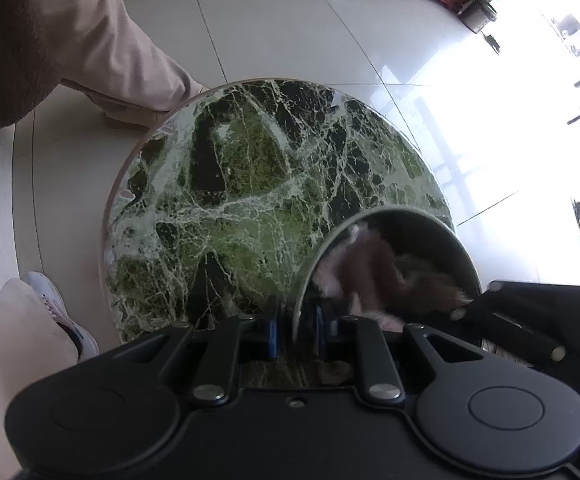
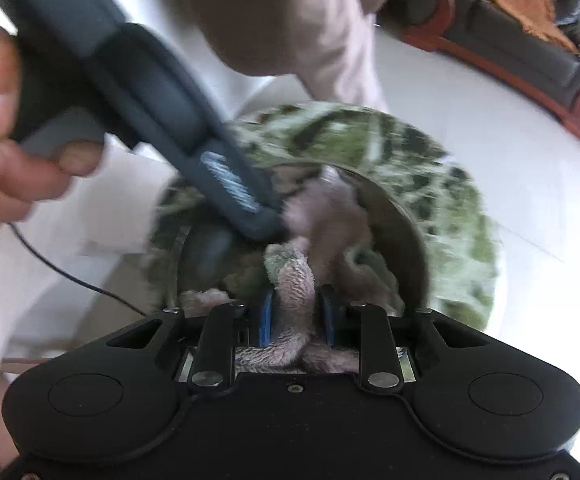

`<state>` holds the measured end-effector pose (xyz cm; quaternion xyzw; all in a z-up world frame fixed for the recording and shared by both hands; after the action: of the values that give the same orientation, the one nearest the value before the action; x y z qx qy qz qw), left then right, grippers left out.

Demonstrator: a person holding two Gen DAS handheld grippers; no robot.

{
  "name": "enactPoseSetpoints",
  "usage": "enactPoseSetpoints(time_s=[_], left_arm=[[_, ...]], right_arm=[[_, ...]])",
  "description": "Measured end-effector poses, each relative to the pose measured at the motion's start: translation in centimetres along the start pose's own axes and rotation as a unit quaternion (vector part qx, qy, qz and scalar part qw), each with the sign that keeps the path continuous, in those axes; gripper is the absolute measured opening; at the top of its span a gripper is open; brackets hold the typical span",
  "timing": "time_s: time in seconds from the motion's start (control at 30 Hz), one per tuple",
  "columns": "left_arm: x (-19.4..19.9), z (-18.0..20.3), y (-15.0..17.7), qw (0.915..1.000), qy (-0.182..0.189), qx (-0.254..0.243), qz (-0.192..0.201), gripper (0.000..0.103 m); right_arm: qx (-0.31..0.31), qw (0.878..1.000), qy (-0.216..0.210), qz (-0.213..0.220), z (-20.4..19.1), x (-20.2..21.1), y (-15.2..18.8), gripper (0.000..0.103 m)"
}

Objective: Clean bowl
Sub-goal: 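Rub towel around bowl bottom with right gripper while left gripper holds rim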

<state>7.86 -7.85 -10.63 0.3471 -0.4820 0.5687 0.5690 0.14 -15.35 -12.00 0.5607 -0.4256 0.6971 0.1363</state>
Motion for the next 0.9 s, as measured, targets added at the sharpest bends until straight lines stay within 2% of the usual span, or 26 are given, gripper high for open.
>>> enactPoseSetpoints(time_s=[0.23,0.47,0.63,0.73,0.8,0.83,0.9], left_arm=[[-0.1,-0.3,0.0,1.0,0.004,0.003,-0.004,0.016],[0.1,-0.5,0.3,0.9999,0.002,0.011,0.0,0.016],[0.2,-0.8,0.8,0.9994,0.007,0.034,0.003,0.017],[0.6,-0.7,0.7,0.9995,0.0,0.029,0.009,0.016],[1.2,-0.6,0.2,0.9997,-0.005,0.013,0.022,0.016],[1.4,-0.6,-0.2,0.9996,-0.005,0.008,0.025,0.016],[1.6,-0.7,-0.8,0.9996,-0.003,0.002,0.027,0.016]], right_arm=[[-0.006,0.999,0.027,0.019,1.6,2.8,0.0,0.038],[-0.1,0.994,-0.005,0.044,2.8,4.4,1.1,0.038],[-0.125,0.991,-0.013,0.04,2.9,3.1,0.7,0.038],[-0.135,0.99,-0.007,0.041,3.1,2.8,0.4,0.038],[-0.148,0.987,-0.018,0.058,3.3,3.7,0.1,0.04],[-0.159,0.985,-0.019,0.066,3.5,4.2,0.1,0.044],[-0.196,0.977,-0.021,0.087,4.5,5.4,0.5,0.046]])
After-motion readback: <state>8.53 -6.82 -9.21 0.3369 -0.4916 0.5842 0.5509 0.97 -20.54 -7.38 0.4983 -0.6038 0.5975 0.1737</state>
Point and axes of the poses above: each gripper's, at about its wrist camera, not at the fingertips, and x roughly against the way its jaws point, z to its right, y to its underside, the point moved 7 cm from there along -x, roughly the way its jaws point, and after that the axes turned 5 degrees about -z, right-handed, at the moved point
